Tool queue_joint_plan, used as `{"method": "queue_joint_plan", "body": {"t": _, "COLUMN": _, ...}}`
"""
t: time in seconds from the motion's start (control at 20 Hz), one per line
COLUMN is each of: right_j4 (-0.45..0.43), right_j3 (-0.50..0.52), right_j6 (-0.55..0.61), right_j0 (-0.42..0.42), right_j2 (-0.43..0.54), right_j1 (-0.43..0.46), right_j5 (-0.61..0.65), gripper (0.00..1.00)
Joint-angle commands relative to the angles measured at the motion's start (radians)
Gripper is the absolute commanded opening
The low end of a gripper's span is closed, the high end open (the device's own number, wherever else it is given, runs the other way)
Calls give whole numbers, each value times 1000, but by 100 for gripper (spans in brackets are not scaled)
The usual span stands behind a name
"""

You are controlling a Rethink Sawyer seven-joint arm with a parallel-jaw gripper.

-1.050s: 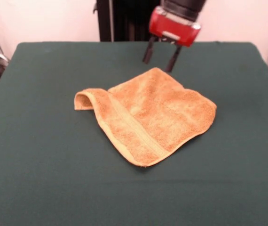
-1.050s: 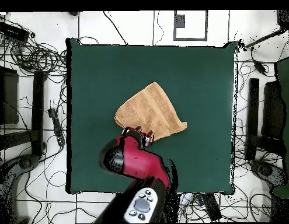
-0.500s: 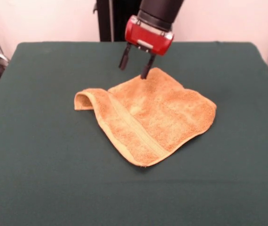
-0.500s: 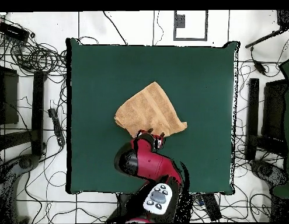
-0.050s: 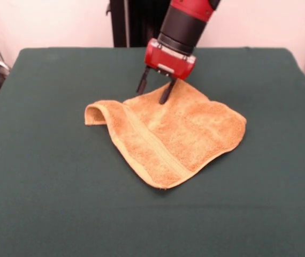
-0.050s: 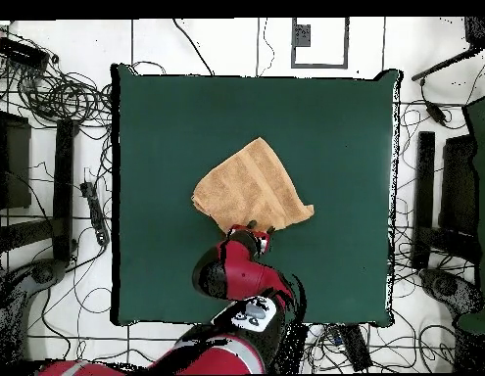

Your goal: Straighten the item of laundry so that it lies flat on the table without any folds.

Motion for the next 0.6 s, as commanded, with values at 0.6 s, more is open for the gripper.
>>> {"method": "queue_joint_plan", "body": {"t": 0.6, "right_j4": -65, "right_j3": -46, "right_j6": 147, "right_j0": -90, "right_j2": 191, "right_j1": 79, "right_j5": -19, "gripper": 100}}
